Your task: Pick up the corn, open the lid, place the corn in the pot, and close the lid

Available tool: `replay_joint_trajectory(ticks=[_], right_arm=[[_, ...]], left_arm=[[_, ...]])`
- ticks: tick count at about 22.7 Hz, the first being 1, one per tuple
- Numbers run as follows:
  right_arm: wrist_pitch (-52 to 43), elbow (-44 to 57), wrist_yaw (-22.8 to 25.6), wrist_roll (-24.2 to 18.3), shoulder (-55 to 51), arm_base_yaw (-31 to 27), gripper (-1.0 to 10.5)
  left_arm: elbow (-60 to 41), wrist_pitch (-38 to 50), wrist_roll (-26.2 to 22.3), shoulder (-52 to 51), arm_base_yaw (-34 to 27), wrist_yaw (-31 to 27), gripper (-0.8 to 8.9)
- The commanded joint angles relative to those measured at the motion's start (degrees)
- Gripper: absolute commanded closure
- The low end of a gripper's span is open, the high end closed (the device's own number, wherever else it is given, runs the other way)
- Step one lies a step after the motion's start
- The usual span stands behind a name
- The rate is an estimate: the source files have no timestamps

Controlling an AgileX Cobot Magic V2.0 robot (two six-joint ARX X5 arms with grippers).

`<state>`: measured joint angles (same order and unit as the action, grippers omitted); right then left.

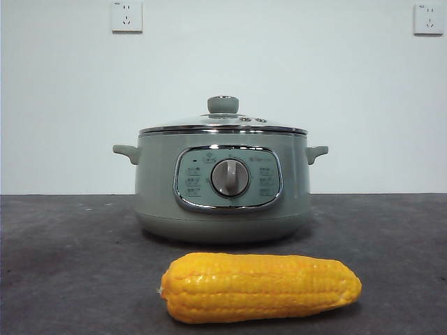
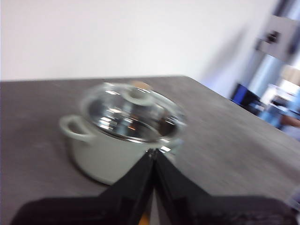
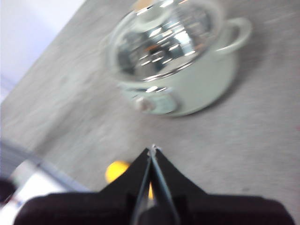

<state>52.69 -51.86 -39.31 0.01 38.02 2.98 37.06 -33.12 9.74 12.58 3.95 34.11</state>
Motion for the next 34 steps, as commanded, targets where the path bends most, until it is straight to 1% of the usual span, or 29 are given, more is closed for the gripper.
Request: replay_joint_trajectory(ticks=[1,5,7,10,12,17,20,21,24,25,27,29,30,34], right_arm=[[0.9,-0.1,-3.2,-4.2,2.3,0.4,9.5],[2.4,-0.1,-3.2,-6.4,6.1,3.4,9.5],[2.4,-0.1,-1.5,-6.5,7.7,5.9,9.4],[2.0,-0.1,3.0,-6.8,10.1,10.8,9.3],[1.4,-0.1,6.4,-6.7,12.0,15.0,8.5],[1.3,-0.7,14.7,-6.8,17.1,24.9,7.1],[1.2,-1.5,18.1,-8.0,20.6,30.8,6.3],[1.2,-1.8,19.5,-8.3,21.9,32.8,5.9],[1.3,-4.2,25.4,-10.6,27.7,39.9,3.3],[1.2,-5.1,27.3,-11.2,29.6,41.7,3.0],[1.3,-7.1,30.8,-14.0,33.9,45.2,2.8],[1.0,-8.8,32.9,-17.0,38.0,47.6,2.8],[0.7,-9.5,33.4,-18.3,39.9,48.4,2.8],[-2.5,-10.1,33.8,-19.8,46.6,50.4,2.8]], left_arm=[[0.0,-1.4,0.5,1.1,2.5,3.7,8.18],[0.1,-4.4,0.2,3.6,5.4,9.4,8.18],[0.5,-6.5,-0.5,5.1,6.2,11.2,8.18],[1.4,-9.8,-3.4,7.5,7.0,11.8,8.18],[1.8,-11.6,-4.8,9.0,7.1,12.0,8.18],[1.8,-14.3,-4.9,12.0,7.1,12.0,8.17],[1.8,-15.0,-4.9,13.4,7.1,12.4,8.17],[1.8,-15.1,-4.8,13.9,7.1,12.4,8.17],[1.8,-16.6,-3.8,16.0,7.1,12.4,8.17],[1.8,-16.7,-3.8,16.5,7.1,12.6,8.17],[1.8,-16.7,-3.8,16.8,7.1,13.1,8.17],[1.8,-16.7,-4.0,16.8,7.1,13.5,8.17],[1.8,-16.7,-4.0,16.8,7.1,13.5,8.17],[1.8,-17.0,-4.0,16.8,7.1,13.5,8.17]])
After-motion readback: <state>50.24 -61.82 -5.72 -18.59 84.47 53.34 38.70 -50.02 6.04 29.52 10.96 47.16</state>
